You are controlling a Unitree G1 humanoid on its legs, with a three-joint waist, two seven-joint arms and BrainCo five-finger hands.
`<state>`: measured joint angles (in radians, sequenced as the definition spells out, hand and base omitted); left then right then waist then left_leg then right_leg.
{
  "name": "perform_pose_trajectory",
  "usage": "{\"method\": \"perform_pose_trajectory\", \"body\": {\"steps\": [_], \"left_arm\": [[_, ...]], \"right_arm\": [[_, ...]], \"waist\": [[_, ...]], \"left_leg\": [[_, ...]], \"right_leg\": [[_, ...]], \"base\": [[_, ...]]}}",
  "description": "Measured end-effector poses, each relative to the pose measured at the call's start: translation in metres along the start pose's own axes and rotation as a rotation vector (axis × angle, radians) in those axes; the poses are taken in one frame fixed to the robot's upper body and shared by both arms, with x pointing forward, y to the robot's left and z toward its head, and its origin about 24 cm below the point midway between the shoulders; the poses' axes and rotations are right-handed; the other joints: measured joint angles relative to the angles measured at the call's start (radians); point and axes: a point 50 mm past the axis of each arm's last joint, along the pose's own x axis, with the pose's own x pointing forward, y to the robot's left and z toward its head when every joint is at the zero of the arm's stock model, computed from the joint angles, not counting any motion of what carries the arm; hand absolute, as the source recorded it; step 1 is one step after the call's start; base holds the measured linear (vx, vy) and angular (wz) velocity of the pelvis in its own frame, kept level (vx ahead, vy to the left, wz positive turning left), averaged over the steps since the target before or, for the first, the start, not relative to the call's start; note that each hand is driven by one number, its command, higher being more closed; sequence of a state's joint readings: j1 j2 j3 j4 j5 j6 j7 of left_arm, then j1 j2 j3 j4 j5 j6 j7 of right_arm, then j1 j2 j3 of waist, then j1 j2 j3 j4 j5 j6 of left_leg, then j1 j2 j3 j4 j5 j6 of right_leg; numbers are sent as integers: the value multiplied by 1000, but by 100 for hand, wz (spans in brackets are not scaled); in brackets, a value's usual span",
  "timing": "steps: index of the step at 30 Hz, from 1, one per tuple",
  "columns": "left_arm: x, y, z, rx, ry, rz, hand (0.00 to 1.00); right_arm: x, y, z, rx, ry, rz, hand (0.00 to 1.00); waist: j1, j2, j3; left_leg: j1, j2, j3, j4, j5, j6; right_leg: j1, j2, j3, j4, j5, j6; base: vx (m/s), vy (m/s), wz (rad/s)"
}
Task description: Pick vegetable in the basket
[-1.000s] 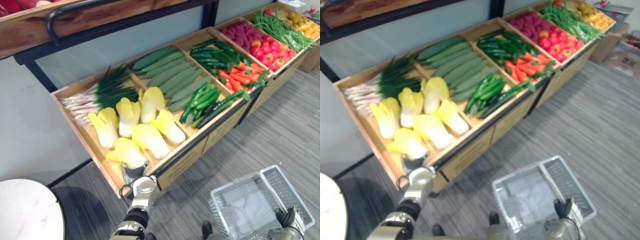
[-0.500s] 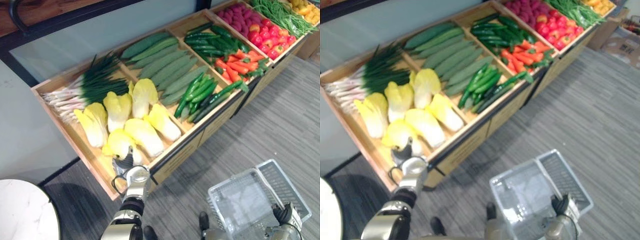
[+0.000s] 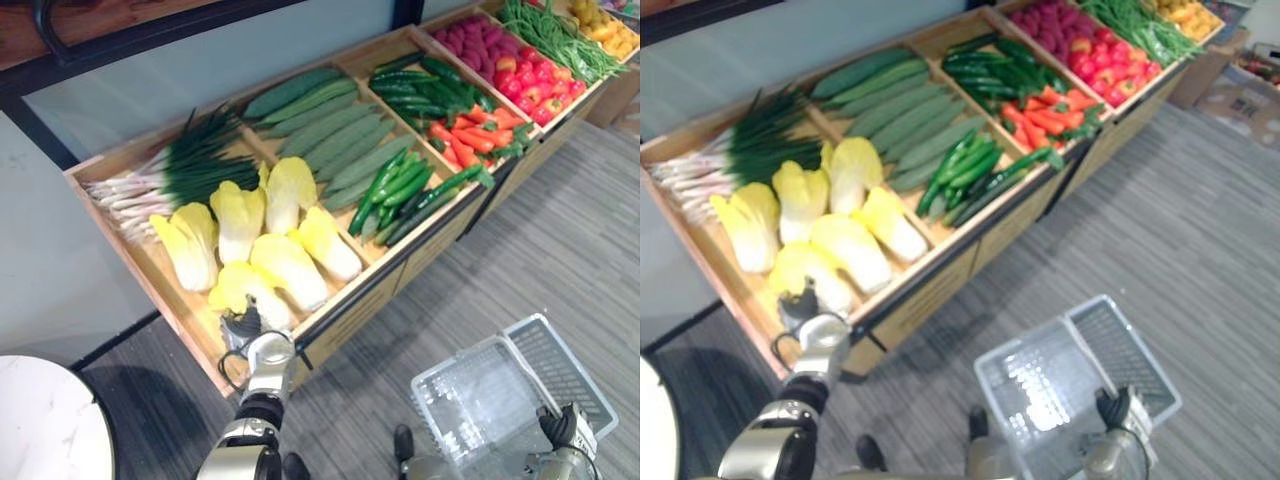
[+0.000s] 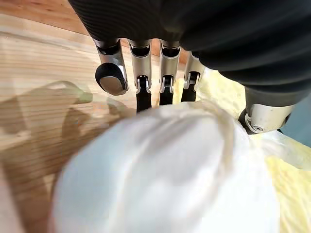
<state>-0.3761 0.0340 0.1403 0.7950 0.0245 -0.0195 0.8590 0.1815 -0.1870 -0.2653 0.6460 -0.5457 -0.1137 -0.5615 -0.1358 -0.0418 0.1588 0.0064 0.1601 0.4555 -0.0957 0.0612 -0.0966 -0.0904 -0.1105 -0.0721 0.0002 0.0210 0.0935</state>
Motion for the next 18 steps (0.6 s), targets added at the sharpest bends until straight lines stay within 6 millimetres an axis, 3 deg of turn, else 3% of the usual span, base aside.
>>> {"method": "perform_pose_trajectory", "body": {"steps": [9,18], "left_arm": [[-10,14,-26,121,-43,-41,100],[-14,27,-23,240,-192,-21,100]], "right_arm": [[-2,0,-3,-8,8,4,100],[-3,-1,-7,-15,16,2,100]], "waist": [[6,10,-3],[8,39,-18]], "left_leg": [[15,-6,-21,0,1,2],[15,-4,-23,0,2,3]], "right_leg": [[27,-3,-16,-1,0,1],[26,-1,-16,0,0,1]], "base": [[13,-1,6],[-1,0,0]]}}
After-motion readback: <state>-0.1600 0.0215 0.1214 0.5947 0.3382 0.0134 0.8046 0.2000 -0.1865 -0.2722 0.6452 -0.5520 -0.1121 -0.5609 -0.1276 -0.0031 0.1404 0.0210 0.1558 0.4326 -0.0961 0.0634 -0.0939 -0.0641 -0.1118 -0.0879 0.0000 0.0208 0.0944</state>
